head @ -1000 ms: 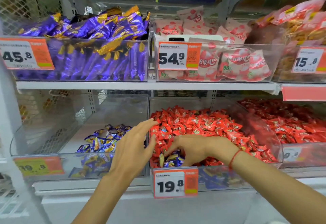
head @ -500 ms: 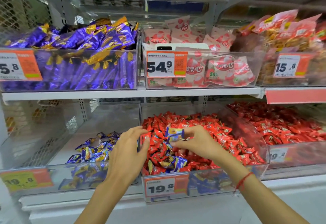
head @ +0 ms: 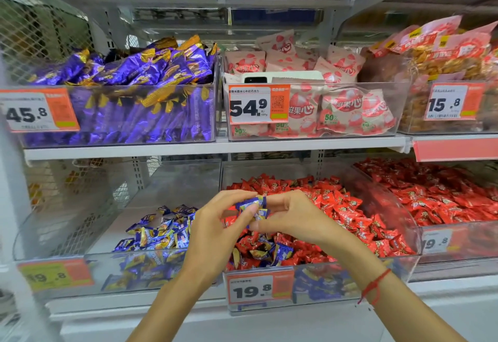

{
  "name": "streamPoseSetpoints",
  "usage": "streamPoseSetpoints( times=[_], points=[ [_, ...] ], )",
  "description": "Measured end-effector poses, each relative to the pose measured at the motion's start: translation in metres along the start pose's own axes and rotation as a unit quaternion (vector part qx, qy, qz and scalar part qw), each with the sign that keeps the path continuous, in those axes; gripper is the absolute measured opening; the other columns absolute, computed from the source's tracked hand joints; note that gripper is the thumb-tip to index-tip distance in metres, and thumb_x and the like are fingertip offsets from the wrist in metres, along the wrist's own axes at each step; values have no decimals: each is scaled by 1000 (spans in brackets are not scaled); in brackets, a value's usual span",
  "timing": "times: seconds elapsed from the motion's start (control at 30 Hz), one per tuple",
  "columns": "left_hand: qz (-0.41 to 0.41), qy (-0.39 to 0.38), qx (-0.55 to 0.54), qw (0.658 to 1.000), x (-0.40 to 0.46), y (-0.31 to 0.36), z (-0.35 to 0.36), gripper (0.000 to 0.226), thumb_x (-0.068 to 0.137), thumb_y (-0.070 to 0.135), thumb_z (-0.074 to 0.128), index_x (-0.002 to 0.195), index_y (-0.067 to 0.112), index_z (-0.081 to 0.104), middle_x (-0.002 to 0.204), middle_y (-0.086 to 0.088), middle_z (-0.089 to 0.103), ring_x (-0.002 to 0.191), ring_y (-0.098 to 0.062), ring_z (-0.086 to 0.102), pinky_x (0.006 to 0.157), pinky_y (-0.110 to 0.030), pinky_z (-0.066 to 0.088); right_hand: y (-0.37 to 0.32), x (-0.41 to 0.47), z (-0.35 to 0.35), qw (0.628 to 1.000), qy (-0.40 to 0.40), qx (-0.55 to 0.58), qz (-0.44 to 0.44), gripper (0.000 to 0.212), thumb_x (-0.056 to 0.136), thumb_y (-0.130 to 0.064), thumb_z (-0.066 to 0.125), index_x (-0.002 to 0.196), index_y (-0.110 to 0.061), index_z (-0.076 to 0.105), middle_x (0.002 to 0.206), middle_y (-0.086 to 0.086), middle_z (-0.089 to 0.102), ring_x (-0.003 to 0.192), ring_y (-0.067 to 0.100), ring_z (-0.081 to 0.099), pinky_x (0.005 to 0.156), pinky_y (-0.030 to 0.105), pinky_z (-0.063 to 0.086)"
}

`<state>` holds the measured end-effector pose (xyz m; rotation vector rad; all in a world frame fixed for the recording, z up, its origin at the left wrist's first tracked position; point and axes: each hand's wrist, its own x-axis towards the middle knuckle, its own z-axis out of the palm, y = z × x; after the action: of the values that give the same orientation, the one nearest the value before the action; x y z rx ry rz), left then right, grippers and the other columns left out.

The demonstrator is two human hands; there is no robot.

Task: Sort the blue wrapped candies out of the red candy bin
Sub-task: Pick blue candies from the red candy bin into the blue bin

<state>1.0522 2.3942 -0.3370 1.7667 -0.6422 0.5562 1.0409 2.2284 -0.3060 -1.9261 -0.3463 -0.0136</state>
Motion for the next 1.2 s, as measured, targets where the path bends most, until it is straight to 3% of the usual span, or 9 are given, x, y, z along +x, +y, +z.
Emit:
streamPoseSetpoints(
  times=[0.07,0.23,0.4,0.53,0.67,0.73,0.87,1.1,1.2],
  points=[
    [1,41,-13,999,0,3,-2,20,84,16,72,97,31,74,99,18,70,90,-2,65,76,-14,48,-2,0,3,999,-5,51,8,29,82,-6,73,110,-13,71,78,-6,73,72,4,69,69,15,51],
    [-8,89,-45,995,2,5,-13,16,82,21,73,97,27,75,95,12,71,87,-9,69,72,-16,51,-5,2,22,991,64,115,1,28,82,-6,73,103,-23,64,72,-1,73,66,11,69,63,18,53],
    [-49,108,-86,989,10,0,-34,12,79,18,76,90,21,75,77,6,70,67,-4,65,63,-13,48,-8,9,42,989,101,104,-24,20,83,-14,73,102,-17,68,73,5,73,65,9,69,61,16,50],
    [-74,188,-107,974,17,-5,-53,9,81,17,76,90,18,75,83,5,74,73,-5,69,66,-14,50,-21,29,60,979,133,148,-47,19,80,-10,75,99,-11,71,78,3,74,64,5,69,59,13,48],
    [-84,284,-9,955,23,-23,-81,8,82,25,76,83,32,72,76,17,71,74,2,64,73,-18,50,-16,57,74,974,199,9,-106,16,82,-16,74,93,-26,70,84,-6,74,75,3,68,68,18,51],
    [-123,246,13,961,22,-36,-89,8,84,24,73,89,30,71,75,20,70,75,6,64,77,-25,53,-9,66,78,964,203,-130,-113,20,84,-21,70,101,-30,70,92,-10,73,86,4,66,77,23,52],
    [-207,84,79,972,16,-59,-92,35,87,32,69,120,20,66,110,6,70,105,-10,65,97,-37,50,3,70,78,930,66,-352,-85,40,91,-28,60,131,-33,56,126,-8,62,122,14,48,101,33,38],
    [-139,53,181,972,13,-42,-73,19,93,24,59,106,33,69,96,21,69,89,2,63,83,-27,52,3,31,29,943,153,-272,-116,17,90,-23,64,101,-33,73,98,-22,69,93,-8,58,80,5,37],
    [-100,22,195,975,5,-34,-48,25,95,31,56,119,35,62,113,20,64,101,-2,60,86,-27,47,12,13,-1,945,174,-256,-102,18,88,-19,66,93,-35,72,88,-21,70,88,-7,62,77,11,44]
  ],
)
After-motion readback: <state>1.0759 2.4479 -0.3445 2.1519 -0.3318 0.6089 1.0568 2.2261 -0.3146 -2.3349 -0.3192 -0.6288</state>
